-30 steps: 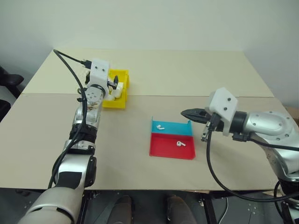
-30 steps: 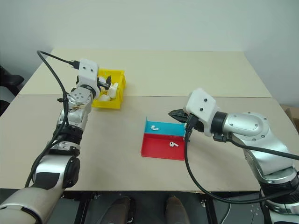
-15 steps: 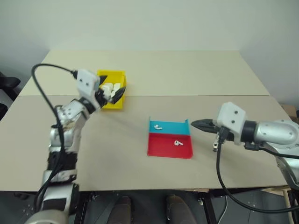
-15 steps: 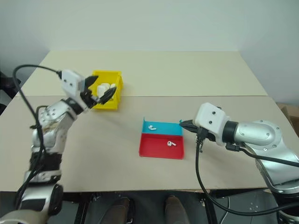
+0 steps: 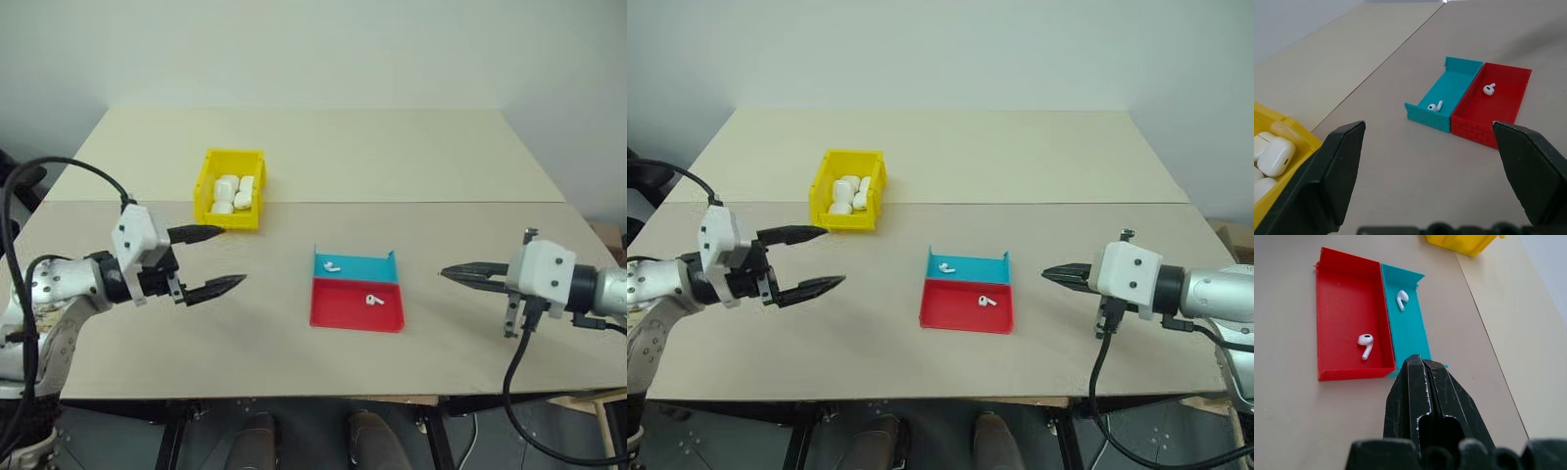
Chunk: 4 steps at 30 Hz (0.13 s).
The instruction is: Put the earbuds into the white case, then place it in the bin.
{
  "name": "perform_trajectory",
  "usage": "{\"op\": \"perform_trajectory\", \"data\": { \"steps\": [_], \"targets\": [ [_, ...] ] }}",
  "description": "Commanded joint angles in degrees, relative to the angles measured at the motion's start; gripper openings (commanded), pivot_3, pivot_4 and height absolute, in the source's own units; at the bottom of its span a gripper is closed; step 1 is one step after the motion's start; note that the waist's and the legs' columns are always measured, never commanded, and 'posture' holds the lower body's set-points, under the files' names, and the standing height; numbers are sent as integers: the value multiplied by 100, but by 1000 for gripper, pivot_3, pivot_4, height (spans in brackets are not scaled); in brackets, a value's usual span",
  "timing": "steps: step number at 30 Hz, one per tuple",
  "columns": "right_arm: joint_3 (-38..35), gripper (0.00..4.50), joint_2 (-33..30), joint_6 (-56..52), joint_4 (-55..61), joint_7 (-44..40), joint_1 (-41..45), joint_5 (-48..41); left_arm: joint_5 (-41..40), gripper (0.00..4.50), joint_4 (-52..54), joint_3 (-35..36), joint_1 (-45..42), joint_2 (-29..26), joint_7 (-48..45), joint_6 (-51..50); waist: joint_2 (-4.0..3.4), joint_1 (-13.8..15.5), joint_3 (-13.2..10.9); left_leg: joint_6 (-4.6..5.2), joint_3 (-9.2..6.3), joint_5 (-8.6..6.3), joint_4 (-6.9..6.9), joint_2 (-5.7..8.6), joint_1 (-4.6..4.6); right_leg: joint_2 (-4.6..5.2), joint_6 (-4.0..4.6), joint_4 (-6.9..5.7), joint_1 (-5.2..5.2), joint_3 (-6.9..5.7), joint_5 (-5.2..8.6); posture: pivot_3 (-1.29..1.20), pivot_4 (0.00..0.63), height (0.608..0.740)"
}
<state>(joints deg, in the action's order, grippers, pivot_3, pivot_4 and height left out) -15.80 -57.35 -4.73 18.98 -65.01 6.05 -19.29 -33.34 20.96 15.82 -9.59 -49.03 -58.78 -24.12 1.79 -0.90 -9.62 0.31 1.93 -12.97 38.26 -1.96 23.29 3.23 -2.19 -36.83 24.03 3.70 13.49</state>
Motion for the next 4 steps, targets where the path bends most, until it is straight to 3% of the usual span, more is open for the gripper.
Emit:
{"op": "perform_trajectory", "data": {
  "steps": [1,4],
  "targets": [
    [-41,0,-68,229,-71,-53,226,-23,-81,4491,251,247,57,14,190,19,0,0,0,0,1,0,0,0,0,0,0,0,0,1,0,0,150,740],
    [179,0,0,270,-217,-39,443,34,-17,4491,332,258,168,24,337,43,0,-5,0,0,3,0,0,1,-1,0,0,0,1,4,0,0,150,740]
  ]
}}
